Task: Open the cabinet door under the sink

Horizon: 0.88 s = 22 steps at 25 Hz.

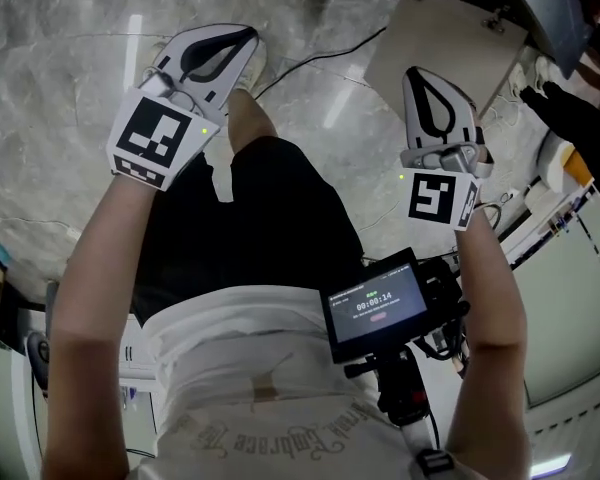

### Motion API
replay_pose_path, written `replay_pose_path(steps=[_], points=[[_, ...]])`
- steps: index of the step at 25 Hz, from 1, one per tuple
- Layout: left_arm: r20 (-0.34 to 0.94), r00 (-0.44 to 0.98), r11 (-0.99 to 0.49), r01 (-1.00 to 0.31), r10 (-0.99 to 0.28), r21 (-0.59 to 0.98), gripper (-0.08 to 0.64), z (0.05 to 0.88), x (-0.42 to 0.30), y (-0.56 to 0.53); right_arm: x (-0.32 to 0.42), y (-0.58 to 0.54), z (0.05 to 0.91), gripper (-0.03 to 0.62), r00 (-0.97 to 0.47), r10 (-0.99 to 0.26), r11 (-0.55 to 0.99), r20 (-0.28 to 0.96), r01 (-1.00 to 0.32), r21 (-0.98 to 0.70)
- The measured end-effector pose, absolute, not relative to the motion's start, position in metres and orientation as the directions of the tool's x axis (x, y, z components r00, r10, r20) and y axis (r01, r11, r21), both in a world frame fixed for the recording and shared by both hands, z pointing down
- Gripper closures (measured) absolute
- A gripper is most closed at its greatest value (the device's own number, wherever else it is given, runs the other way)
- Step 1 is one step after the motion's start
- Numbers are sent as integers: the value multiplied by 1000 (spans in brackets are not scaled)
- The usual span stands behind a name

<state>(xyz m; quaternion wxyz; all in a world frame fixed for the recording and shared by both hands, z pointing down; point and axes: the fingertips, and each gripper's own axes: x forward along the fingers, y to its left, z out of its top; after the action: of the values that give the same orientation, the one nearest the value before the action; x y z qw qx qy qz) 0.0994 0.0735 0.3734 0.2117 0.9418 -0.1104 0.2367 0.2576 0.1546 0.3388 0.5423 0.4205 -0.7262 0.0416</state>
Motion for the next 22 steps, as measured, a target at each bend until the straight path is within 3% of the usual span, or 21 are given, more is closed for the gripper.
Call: replay_pose_path(steps=[7,14,22], points=[[485,861,-876,-347,-154,337,549,385,56,43,197,94,369,569,-122,-612,638,782,-660,396],[479,855,-853,-392,-199,344,549,362,66,47,203,59,368,568,-159,-673,592,723,-701,397],[492,842,-829,-428,-221,360,549,400,30,33,153,-23,406,568,-242,-756,534,608,-766,359]])
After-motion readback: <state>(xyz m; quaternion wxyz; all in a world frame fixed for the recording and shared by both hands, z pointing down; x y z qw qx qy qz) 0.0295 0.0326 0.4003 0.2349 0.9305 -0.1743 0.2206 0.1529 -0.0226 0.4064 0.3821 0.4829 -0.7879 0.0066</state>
